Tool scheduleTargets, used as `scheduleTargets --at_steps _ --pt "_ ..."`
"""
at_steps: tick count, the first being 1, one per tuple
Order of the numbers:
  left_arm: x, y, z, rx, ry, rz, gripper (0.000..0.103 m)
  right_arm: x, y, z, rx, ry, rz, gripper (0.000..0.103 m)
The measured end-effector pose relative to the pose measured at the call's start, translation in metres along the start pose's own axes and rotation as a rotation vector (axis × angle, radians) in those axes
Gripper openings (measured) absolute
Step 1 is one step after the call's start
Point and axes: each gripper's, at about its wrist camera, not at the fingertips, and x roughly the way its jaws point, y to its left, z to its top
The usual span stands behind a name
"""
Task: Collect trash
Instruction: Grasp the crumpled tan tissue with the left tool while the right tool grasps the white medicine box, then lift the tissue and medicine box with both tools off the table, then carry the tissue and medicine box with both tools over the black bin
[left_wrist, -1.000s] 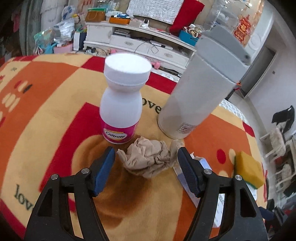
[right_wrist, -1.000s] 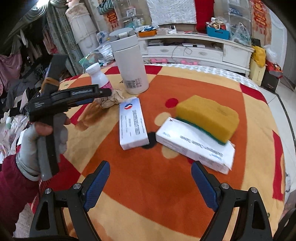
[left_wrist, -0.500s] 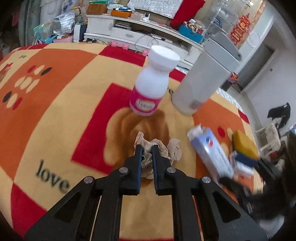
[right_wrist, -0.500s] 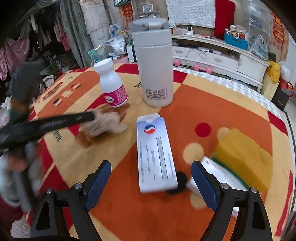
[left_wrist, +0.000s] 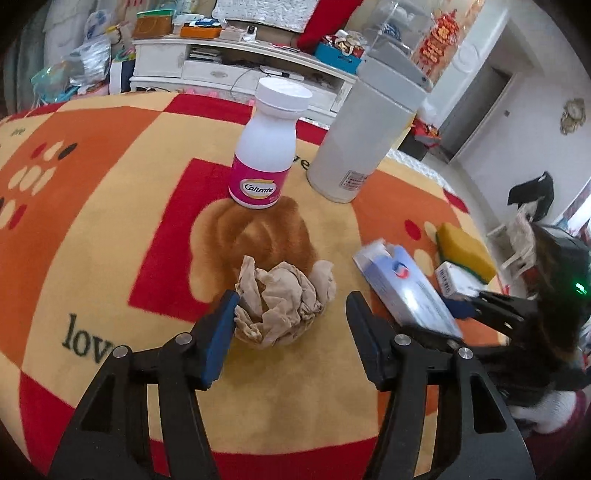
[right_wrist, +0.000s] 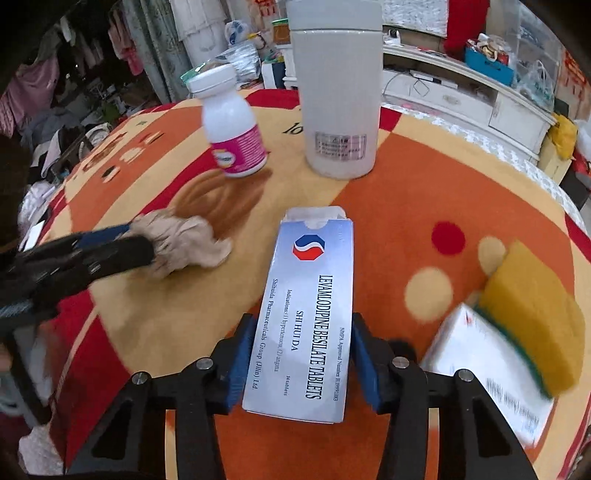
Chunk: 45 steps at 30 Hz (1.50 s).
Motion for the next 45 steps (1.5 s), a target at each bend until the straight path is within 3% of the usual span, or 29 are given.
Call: scheduleTargets --at_steps 5,6,7,10,15,25,45 --pt "0.022 0.002 0.001 0.007 0.056 0.056 0.055 -0.003 0.004 -0.013 0.016 -0.02 -0.01 0.049" --pt "0.025 0.003 0.001 0.005 0.061 0.067 0.04 -0.002 0.005 -0.013 0.024 -0.033 -0.015 0.049" --pt "0.024 0.003 0.0 0.009 0.051 0.087 0.033 -0.002 0.004 -0.013 0.039 -0.047 -0.017 0.049" --pt "0.018 0.006 -0.003 -0.027 0.049 0.065 0.028 -0.001 0.003 -0.012 0.058 -0.07 -0.022 0.049" --pt "-0.001 -0.006 -0.021 -0.011 0.015 0.078 0.027 -0.016 0.004 -0.019 0.055 -0.099 -0.026 0.045" --pt "-0.031 -0.057 -0.057 0.023 -0.014 -0.006 0.027 -0.07 0.003 -0.069 0.056 -0.152 -0.044 0.045" --pt "-0.012 -0.188 -0.103 0.135 0.056 -0.141 0.027 -0.156 -0.062 -0.175 0.197 -0.214 -0.126 0.045"
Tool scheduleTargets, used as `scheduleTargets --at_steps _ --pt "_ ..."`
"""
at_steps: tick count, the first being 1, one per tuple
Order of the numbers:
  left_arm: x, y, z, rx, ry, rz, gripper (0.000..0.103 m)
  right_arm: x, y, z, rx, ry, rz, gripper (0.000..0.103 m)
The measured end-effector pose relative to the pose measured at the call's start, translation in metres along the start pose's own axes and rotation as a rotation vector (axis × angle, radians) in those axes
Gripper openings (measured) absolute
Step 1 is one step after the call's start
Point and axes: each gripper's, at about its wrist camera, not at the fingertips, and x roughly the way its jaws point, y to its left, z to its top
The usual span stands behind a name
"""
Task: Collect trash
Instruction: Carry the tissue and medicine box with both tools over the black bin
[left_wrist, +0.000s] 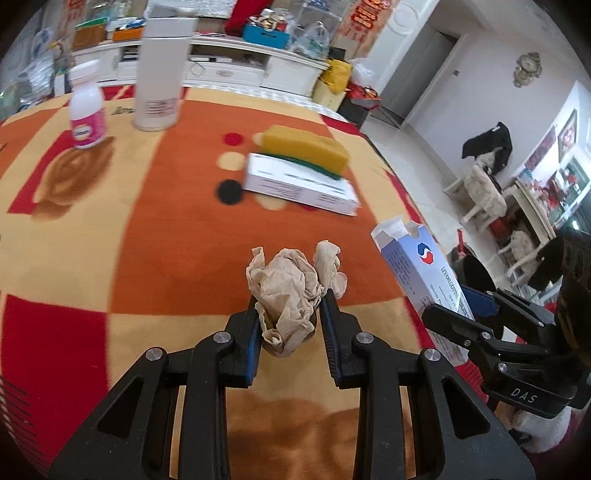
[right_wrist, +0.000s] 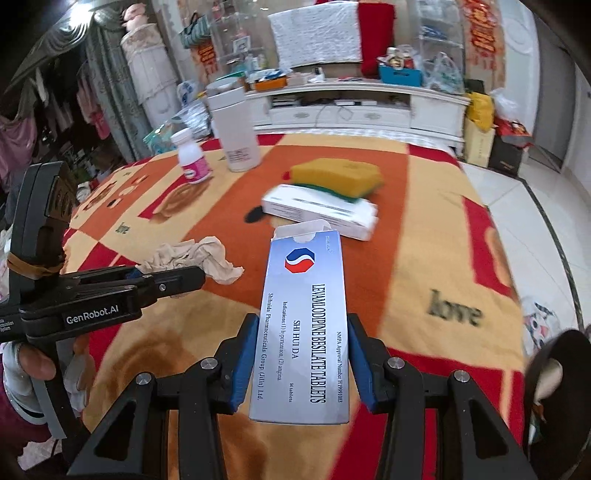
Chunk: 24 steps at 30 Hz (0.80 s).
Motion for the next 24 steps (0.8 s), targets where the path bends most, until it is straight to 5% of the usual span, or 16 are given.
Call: scheduleTargets --at_steps 24 --pt "0.06 -0.169 0.005 0.232 0.073 -0.148 0.027 -0.082 -0.138 -0.051 0.227 -0.059 -0.196 0.045"
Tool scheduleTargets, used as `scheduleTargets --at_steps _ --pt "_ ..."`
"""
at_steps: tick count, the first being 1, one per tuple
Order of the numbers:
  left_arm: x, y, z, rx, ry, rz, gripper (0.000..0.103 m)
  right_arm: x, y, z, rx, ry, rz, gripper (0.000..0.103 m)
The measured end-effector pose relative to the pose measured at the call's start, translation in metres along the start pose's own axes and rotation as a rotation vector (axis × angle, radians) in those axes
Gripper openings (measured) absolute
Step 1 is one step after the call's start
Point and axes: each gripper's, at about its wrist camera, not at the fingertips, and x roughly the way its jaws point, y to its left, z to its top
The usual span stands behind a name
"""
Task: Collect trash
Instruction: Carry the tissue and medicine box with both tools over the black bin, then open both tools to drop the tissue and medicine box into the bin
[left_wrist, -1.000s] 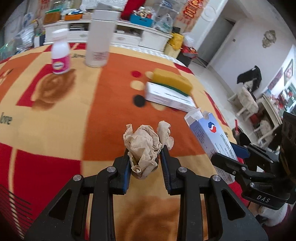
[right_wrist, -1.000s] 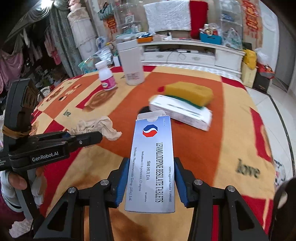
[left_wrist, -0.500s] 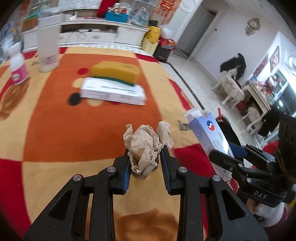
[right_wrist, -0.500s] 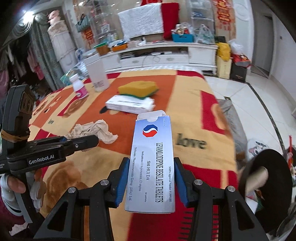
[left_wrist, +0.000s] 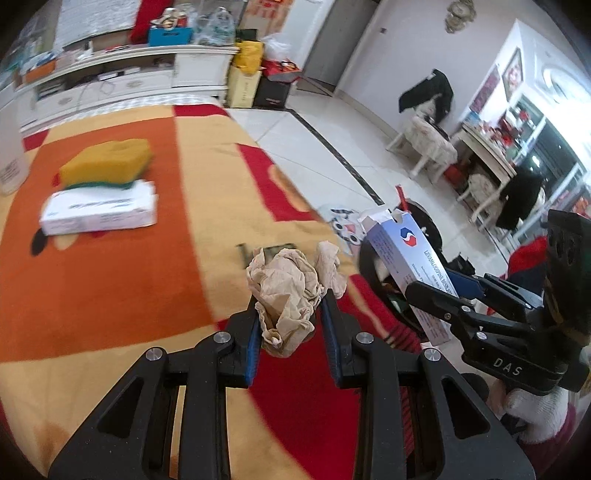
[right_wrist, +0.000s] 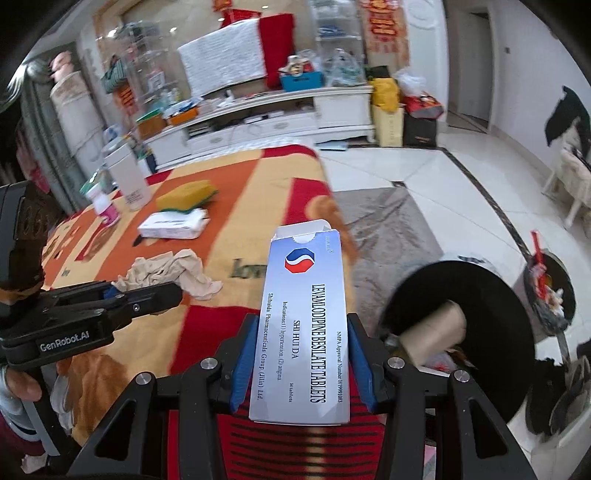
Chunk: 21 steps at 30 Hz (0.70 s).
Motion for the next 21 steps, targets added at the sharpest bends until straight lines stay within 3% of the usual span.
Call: scheduleTargets --at_steps 21 --pt "0.088 -0.089 0.024 0.068 0.124 -0.134 0.027 -0.014 -0.127 -0.014 0.204 0.006 -0.154 0.045"
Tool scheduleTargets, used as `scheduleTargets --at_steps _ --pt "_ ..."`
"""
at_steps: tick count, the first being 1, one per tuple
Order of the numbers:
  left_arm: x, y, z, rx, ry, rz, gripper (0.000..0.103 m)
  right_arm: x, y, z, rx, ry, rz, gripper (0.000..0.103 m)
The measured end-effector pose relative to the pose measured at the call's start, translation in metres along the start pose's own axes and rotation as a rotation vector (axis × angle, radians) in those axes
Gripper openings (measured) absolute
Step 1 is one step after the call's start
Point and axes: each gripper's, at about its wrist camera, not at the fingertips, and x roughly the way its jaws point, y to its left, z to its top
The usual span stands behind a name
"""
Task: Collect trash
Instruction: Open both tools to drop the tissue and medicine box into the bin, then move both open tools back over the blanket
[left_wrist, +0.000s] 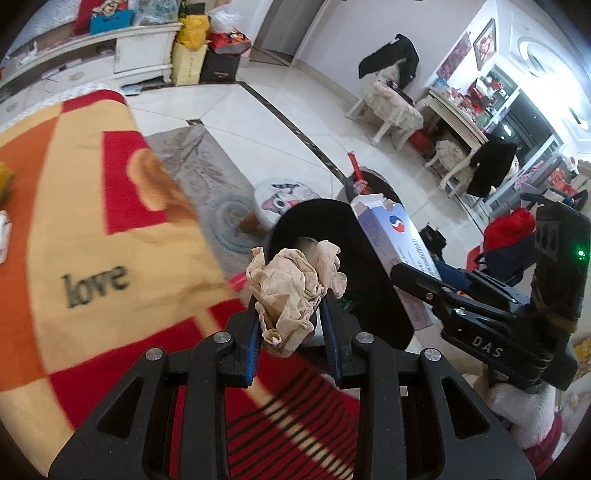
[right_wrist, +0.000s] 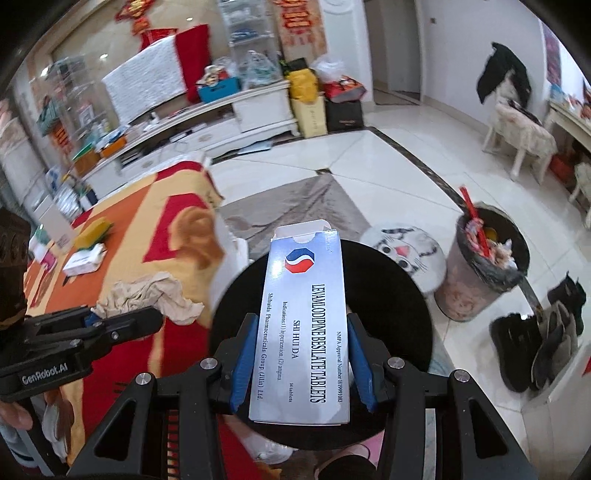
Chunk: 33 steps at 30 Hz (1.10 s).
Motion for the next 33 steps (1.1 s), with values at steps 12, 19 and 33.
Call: scheduleTargets --at_steps 12,19,33 --pt "0.018 -0.013 0.001 -0.014 0.02 -0.081 0.06 0.005 -0.026 0.003 0.094 0.0 -0.041 0.065" --pt "0.008 -0.002 -0.001 -0.012 0.006 -0.011 0.06 0.003 -0.02 0.0 0.084 0.001 -0.031 0.065" --pt "-0.033 0.048 -0.019 -0.038 -0.079 0.168 0.06 0.013 0.038 -0.004 -0.008 0.032 0.036 0.065"
